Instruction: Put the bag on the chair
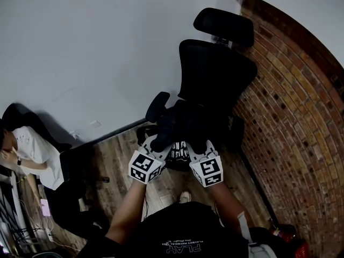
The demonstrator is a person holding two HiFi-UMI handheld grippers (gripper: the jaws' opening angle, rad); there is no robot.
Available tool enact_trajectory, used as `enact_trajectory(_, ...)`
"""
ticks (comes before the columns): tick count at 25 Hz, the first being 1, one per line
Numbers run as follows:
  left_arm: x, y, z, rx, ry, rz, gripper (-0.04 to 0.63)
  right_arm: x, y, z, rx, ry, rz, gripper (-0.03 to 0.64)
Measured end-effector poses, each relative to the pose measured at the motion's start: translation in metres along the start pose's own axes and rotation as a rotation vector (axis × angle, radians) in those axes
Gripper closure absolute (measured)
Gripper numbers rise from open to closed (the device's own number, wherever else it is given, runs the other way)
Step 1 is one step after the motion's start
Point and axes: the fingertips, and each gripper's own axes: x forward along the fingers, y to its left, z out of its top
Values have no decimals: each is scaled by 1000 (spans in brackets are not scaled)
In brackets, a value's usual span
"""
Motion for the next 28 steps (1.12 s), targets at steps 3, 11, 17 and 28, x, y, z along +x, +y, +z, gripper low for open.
enact_trajectory(3, 15, 8, -3, -37, 9, 22, 517, 10, -10, -4, 10, 9, 7, 575)
enact_trajectory(11, 53, 24, -3, -14, 36, 42, 517, 31, -43, -12, 31, 15, 28, 575)
enact_trajectory(17, 79, 40, -2, 29, 54, 19, 517, 49, -65, -14, 38, 20, 10, 575)
enact_trajectory(28, 132, 94, 1, 37, 50, -80, 517, 107, -105, -10, 32, 63, -70, 575)
